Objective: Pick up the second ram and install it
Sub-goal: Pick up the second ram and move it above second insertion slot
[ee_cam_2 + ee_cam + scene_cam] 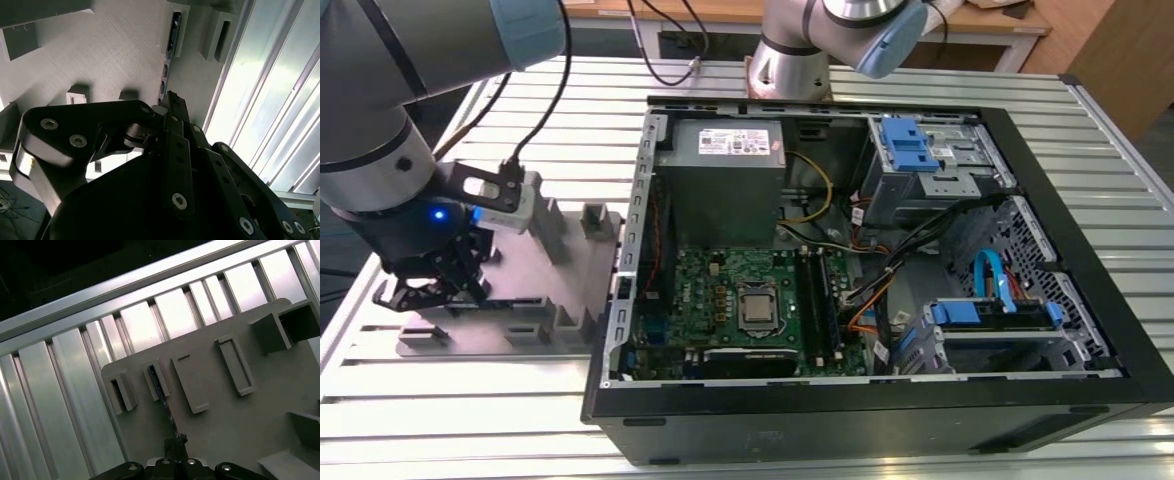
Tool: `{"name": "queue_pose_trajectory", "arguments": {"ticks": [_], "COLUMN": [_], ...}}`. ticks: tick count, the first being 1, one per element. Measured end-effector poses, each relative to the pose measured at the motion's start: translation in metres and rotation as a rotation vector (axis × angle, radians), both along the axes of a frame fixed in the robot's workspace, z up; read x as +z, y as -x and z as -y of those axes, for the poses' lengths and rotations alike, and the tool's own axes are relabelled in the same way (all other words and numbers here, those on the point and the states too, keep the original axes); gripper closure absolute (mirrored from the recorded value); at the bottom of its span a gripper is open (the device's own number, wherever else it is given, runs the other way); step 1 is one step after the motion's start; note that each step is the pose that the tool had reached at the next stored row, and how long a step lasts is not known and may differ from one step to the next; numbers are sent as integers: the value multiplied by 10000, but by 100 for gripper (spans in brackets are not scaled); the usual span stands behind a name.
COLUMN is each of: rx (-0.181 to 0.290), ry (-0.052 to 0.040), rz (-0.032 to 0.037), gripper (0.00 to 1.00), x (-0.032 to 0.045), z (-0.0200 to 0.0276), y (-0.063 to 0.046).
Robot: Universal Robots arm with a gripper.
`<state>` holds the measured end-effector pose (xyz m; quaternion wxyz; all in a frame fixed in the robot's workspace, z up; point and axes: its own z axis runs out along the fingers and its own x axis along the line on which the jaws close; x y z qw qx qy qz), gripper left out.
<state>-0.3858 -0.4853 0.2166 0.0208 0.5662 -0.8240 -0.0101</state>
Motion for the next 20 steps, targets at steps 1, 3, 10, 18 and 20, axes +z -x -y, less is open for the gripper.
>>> {"name": "queue_pose_trajectory", "arguments": {"ticks": [1, 3, 10, 18, 20], "rx": [95, 360, 1559, 2958, 3190], "ry": [0, 0, -1, -38, -149], "rz": [0, 1, -1, 6, 23], "gripper": [93, 93, 93, 93, 93], "x": [0, -1, -4, -13, -15], "z": [0, 0, 0, 0, 0], "y": [0, 0, 0, 1, 0]}}
